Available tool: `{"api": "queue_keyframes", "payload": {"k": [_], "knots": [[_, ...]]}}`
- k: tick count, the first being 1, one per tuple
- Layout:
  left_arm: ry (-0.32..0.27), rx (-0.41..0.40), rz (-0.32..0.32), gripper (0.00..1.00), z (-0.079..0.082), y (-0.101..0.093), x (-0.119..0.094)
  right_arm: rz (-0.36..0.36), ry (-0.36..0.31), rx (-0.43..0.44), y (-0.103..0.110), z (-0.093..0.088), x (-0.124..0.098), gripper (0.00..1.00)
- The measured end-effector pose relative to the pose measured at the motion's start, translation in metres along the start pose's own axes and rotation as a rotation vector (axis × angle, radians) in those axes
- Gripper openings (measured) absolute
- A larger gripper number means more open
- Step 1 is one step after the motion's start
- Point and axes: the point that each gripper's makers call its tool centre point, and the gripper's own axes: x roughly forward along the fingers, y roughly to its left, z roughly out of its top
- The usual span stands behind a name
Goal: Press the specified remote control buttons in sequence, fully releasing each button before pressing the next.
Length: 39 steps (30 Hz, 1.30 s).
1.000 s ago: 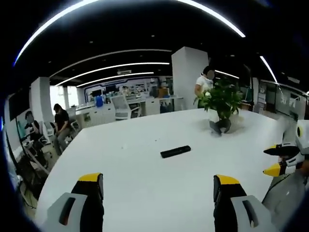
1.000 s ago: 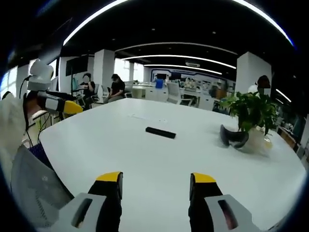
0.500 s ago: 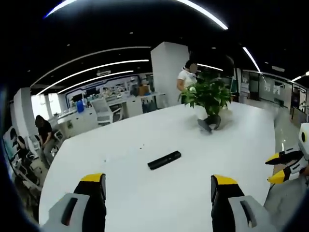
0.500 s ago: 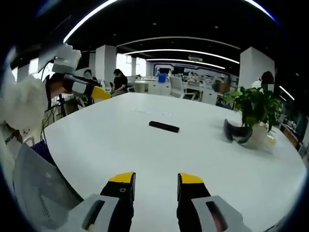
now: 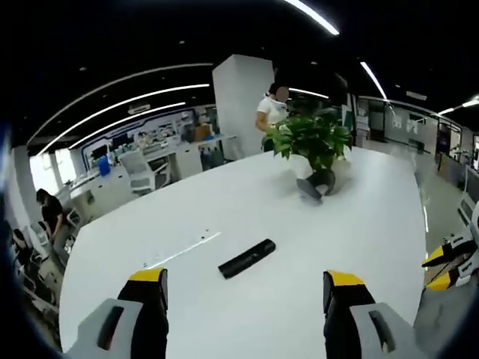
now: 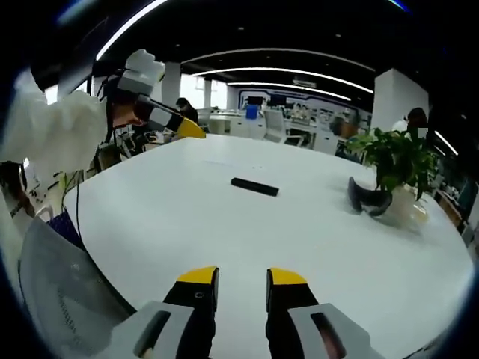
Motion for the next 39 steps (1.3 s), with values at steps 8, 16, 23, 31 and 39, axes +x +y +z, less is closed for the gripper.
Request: {"api": "queue_keyframes", "payload": {"k": [8,16,23,31,39], "knots": [[0.032,0.059,-0.048,0.86,0.007,0.002,0.037,-0.003,0.023,-0.003,0.000,-0.005,0.000,0.18],[0.074,0.107,-0.088,0.82,0.009,0.010,0.070,-0.010,0.061,-0.006,-0.001,-0.011,0.003,0.14],[0.111,0.138,-0.113,0.79,0.004,0.020,0.099,-0.004,0.091,-0.012,0.002,-0.015,0.003,0.08],[0.178,0.214,-0.170,0.73,-0.011,0.030,0.134,0.002,0.124,-0.023,0.004,-0.020,0.005,0.03],[0.325,0.339,-0.236,0.69,-0.032,0.037,0.169,0.002,0.153,-0.016,0.000,-0.022,0.009,0.02]]}}
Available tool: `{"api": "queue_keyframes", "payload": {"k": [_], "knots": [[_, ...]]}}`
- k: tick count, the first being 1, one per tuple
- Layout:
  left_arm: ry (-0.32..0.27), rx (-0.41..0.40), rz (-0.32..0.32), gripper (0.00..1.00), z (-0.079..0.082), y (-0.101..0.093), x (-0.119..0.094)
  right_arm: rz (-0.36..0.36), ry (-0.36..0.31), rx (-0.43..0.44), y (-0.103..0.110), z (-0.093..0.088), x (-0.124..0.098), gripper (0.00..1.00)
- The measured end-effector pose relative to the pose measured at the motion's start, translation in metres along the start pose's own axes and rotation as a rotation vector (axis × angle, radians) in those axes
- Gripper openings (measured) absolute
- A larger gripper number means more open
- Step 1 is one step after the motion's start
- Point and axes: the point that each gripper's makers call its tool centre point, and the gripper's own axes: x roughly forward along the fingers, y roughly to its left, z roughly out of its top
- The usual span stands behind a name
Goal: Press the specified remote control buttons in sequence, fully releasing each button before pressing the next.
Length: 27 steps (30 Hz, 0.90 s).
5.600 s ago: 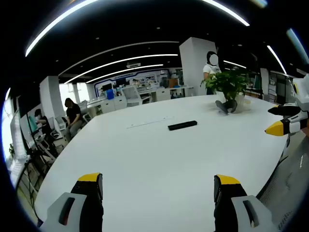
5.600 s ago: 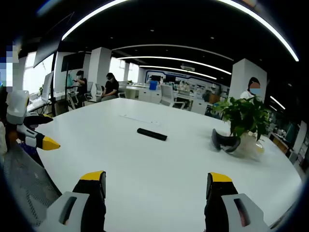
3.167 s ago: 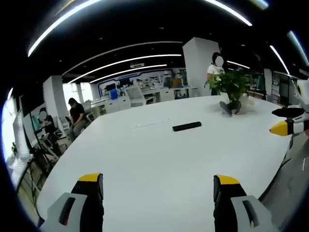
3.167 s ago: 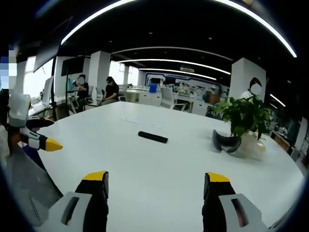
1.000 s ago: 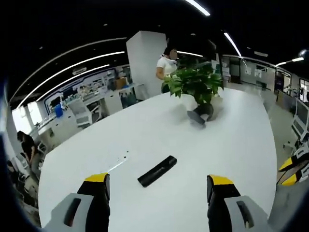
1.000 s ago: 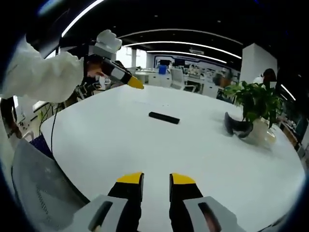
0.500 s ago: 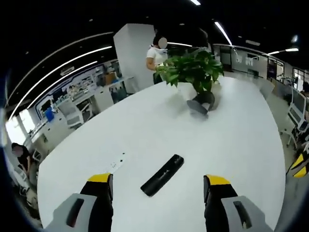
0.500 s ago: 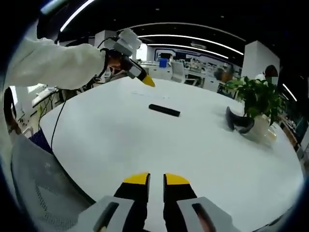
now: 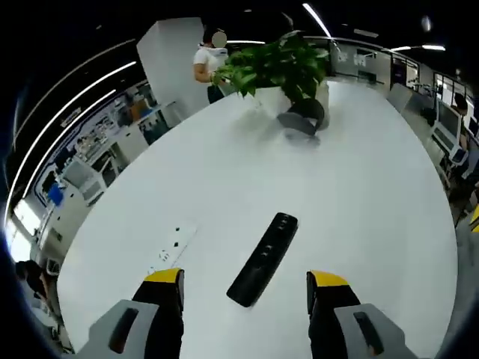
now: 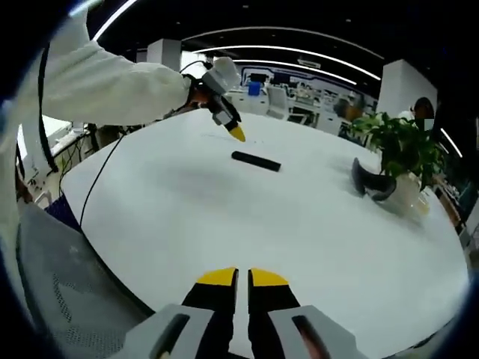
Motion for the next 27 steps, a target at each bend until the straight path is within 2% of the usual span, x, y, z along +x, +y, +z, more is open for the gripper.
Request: {"api": "queue_keyframes", "payload": {"k": [8,11,12,15,18,20,21,23,26,27], "knots": [[0.070,0.127,-0.080,0.66,-0.003,-0.006,0.029,-0.001,0.025,0.000,-0.003,-0.003,0.004,0.01],[0.108,0.245,-0.080,0.61,-0.011,-0.006,0.039,0.003,0.031,0.002,-0.003,-0.004,0.004,0.01],[0.110,0.256,-0.076,0.59,-0.012,-0.005,0.042,0.001,0.034,0.003,-0.003,-0.006,0.004,0.01],[0.185,0.242,-0.114,0.57,-0.029,-0.009,0.052,0.000,0.037,0.004,-0.003,-0.007,0.003,0.01],[0.227,0.294,-0.109,0.56,-0.037,-0.005,0.061,0.000,0.048,-0.001,-0.002,-0.010,0.003,0.01],[0.247,0.293,-0.128,0.54,-0.039,-0.005,0.062,-0.003,0.049,-0.002,-0.002,-0.011,0.002,0.00],[0.223,0.292,-0.121,0.53,-0.033,-0.002,0.064,-0.005,0.052,-0.001,-0.002,-0.012,0.002,0.00],[0.251,0.304,-0.149,0.53,-0.034,-0.003,0.063,-0.007,0.054,0.003,-0.002,-0.013,0.002,0.00],[0.262,0.300,-0.180,0.54,-0.034,-0.002,0.062,-0.007,0.060,0.003,-0.001,-0.014,0.002,0.00],[0.278,0.273,-0.201,0.55,-0.036,-0.003,0.062,-0.006,0.062,0.001,-0.001,-0.015,0.002,0.00]]}}
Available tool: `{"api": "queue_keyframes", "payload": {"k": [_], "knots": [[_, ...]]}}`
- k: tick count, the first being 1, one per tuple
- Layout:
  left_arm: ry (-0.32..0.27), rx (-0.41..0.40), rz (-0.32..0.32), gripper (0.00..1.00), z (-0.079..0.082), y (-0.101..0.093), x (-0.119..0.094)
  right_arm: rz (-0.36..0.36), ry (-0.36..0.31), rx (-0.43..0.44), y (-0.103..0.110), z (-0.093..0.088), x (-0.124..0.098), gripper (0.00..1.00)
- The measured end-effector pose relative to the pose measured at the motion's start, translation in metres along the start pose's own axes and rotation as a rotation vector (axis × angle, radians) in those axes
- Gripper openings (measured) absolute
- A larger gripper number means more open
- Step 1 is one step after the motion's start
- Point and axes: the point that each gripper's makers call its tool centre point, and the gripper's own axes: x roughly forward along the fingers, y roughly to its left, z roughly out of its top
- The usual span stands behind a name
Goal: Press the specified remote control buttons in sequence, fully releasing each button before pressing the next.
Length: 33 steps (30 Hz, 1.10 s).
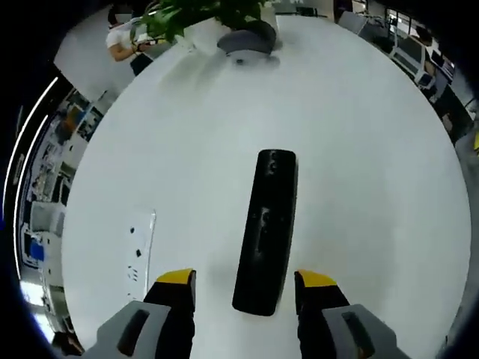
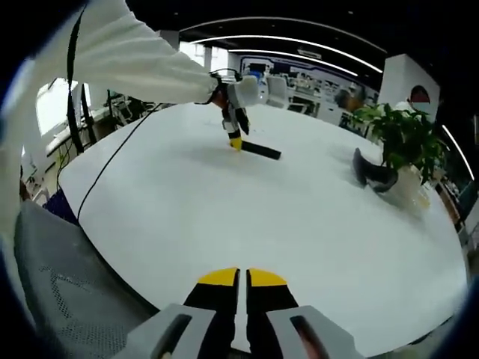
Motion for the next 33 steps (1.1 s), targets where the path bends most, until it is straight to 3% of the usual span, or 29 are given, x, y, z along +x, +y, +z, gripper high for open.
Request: {"api": "queue_keyframes", "payload": {"k": [5,9,15,26,33], "knots": [[0.015,-0.028,-0.075,0.53,-0.002,-0.001,0.003,-0.001,0.006,0.002,0.000,-0.001,0.000,0.00],[0.036,-0.068,-0.168,0.44,-0.004,-0.009,0.005,0.000,0.009,-0.001,0.001,-0.001,0.000,0.00],[0.066,-0.013,-0.162,0.41,-0.002,-0.010,0.007,-0.003,0.008,0.001,0.000,0.000,0.000,0.00],[0.125,0.031,-0.158,0.24,-0.003,-0.020,0.007,0.000,0.005,-0.004,0.000,0.002,0.001,0.00],[0.109,-0.013,-0.140,0.23,-0.004,-0.023,0.007,-0.007,-0.001,0.001,-0.003,0.003,0.001,0.00]]}}
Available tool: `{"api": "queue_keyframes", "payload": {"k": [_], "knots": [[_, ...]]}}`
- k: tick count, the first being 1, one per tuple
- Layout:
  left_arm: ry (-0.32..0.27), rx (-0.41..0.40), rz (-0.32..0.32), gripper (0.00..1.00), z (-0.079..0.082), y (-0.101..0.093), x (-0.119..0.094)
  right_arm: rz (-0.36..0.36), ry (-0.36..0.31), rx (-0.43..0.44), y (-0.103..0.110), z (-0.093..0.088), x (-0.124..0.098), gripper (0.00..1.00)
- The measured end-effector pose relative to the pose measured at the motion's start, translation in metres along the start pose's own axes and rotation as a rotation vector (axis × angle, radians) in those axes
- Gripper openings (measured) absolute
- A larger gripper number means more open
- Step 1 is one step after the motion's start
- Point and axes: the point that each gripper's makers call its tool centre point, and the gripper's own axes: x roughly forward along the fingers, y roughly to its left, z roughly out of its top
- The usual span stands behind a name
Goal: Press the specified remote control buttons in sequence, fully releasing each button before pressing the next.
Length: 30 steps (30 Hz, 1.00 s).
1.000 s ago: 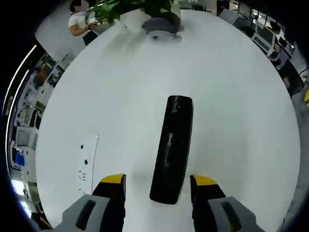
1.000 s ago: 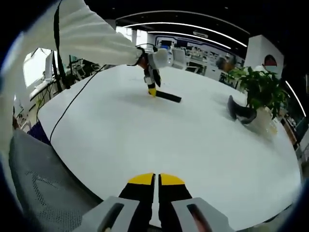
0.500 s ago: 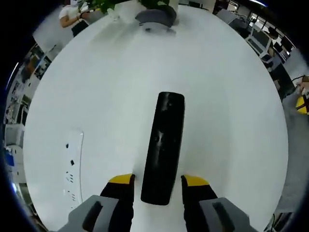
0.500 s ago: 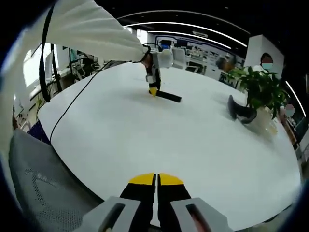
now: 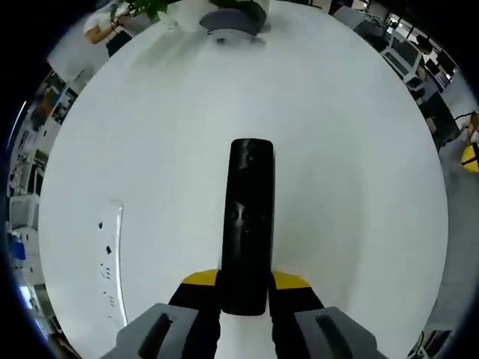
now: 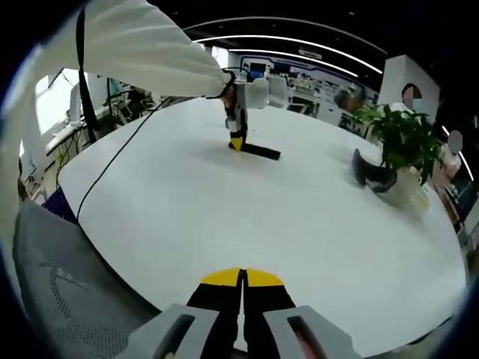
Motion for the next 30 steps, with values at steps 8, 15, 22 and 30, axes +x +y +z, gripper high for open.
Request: {"api": "queue_keyframes", "payload": {"k": [8,15,22,30], "knots": [[-0.014,-0.052,0.019,0.23,-0.003,-0.016,-0.001,0.008,0.006,0.005,0.002,-0.002,0.000,0.00],[0.008,-0.052,0.023,0.23,-0.006,-0.037,-0.001,-0.012,-0.011,0.004,-0.003,0.000,-0.003,0.00],[0.025,-0.049,0.025,0.23,-0.007,-0.056,-0.002,-0.014,-0.025,0.008,-0.005,0.001,-0.007,0.00],[0.055,-0.037,0.020,0.23,-0.011,-0.075,0.000,-0.027,-0.040,0.016,-0.007,0.003,-0.008,0.00]]}}
